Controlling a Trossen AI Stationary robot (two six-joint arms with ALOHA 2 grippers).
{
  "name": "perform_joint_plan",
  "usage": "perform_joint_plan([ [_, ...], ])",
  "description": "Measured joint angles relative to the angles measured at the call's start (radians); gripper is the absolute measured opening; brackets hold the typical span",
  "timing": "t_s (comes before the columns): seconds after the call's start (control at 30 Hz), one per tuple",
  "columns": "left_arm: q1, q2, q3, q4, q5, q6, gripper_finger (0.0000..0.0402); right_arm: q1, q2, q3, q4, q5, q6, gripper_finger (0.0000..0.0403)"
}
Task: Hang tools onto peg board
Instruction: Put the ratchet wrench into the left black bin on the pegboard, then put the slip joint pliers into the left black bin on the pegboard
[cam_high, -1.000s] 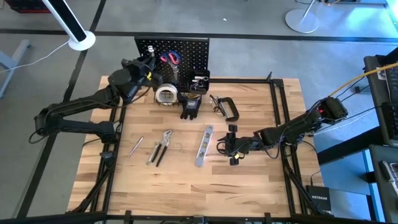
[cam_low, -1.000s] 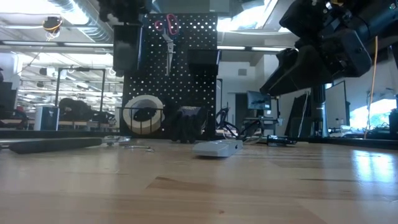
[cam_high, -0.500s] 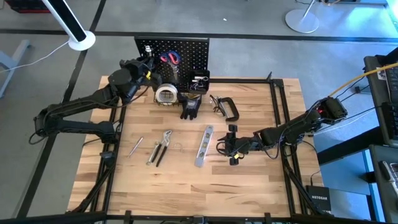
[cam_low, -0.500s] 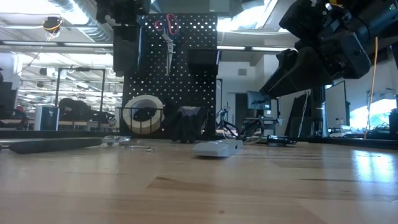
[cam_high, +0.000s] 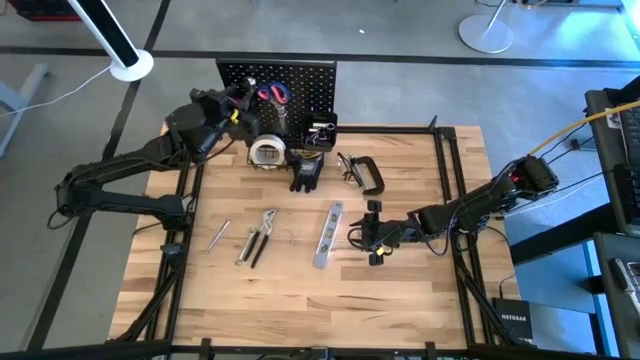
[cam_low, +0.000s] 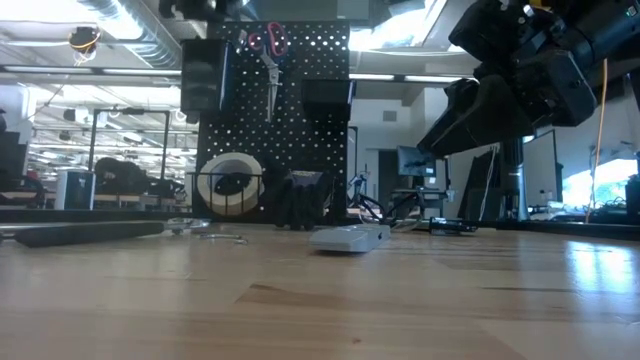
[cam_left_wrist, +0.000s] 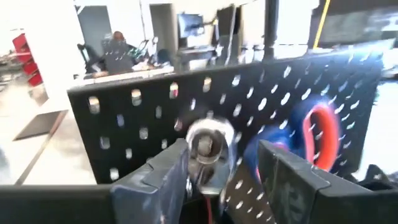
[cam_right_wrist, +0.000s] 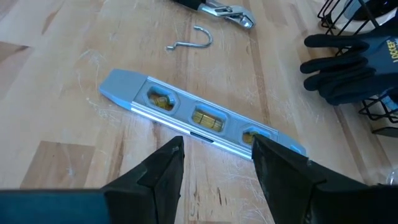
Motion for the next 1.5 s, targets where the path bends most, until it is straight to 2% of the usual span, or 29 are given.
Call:
perform_joint_plan([
  [0.27,-0.083,-0.045,0.055,-0.123,0.005,0.012,0.0188,0.000,0.000,0.000,0.000,0.000,0.000,0.0192],
  [0.53,-0.304,-0.061,0.055,-0.270,0.079,-0.043,0.0185,0.000,0.000,0.000,0.001,0.000,0.000,0.0192],
  [0.77,-0.506,-0.038,0.055,-0.493,0.089,-0.296,0.0184,0.000,0.000,0.000,0.002,0.000,0.000,0.0192],
  [0.97,-0.605,0.024,0.036,-0.680,0.089,-0.577,0.0184,0.000,0.000,0.000,0.007,0.000,0.001,0.0192],
  [1.17,-0.643,0.113,0.032,-0.783,0.174,-0.757,0.0184,0.000,0.000,0.000,0.035,0.000,0.006,0.0192],
  [1.33,-0.649,0.207,0.032,-0.786,0.239,-0.826,0.0184,0.000,0.000,0.000,0.036,0.000,0.006,0.0192],
  [1.5,-0.649,0.317,0.032,-0.817,0.357,-0.902,0.0184,0.000,0.000,0.000,0.035,0.000,0.007,0.0192],
])
